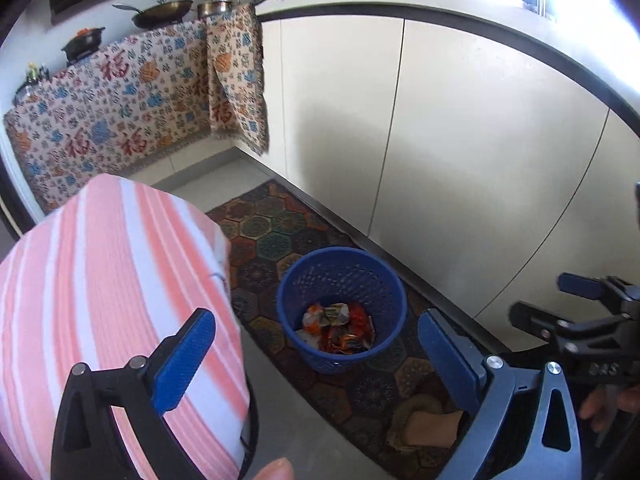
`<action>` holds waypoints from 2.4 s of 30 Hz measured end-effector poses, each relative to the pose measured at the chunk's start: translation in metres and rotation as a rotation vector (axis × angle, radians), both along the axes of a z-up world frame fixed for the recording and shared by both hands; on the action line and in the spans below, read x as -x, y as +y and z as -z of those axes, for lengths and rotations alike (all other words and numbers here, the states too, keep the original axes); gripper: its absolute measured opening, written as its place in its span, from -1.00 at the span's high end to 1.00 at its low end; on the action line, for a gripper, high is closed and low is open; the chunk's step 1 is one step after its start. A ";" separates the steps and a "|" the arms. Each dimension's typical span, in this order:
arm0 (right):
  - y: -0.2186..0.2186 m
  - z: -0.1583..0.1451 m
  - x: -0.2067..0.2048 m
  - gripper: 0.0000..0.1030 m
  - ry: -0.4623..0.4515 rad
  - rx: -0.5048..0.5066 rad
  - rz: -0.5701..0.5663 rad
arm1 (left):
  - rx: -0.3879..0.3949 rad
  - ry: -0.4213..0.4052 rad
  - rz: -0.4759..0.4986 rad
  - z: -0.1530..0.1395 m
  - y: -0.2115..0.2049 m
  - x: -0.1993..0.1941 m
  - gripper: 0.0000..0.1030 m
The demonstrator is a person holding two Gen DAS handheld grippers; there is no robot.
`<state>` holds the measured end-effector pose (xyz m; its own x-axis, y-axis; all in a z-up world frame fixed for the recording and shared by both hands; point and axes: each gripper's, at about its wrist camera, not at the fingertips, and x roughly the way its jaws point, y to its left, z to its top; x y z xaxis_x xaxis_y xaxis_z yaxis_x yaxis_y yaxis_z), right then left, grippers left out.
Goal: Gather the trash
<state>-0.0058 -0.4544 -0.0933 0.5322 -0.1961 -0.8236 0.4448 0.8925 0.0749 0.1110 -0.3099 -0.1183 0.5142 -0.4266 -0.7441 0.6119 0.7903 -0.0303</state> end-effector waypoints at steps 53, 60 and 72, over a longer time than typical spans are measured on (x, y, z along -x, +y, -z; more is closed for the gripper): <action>0.037 -0.026 0.037 -0.99 -0.030 0.011 -0.060 | -0.060 0.050 -0.043 -0.021 0.013 0.030 -1.00; 0.038 -0.027 0.037 -0.99 -0.029 0.006 -0.061 | -0.062 0.050 -0.045 -0.021 0.011 0.031 -1.00; 0.038 -0.026 0.037 -0.99 -0.029 0.005 -0.065 | -0.064 0.049 -0.045 -0.021 0.012 0.031 -1.00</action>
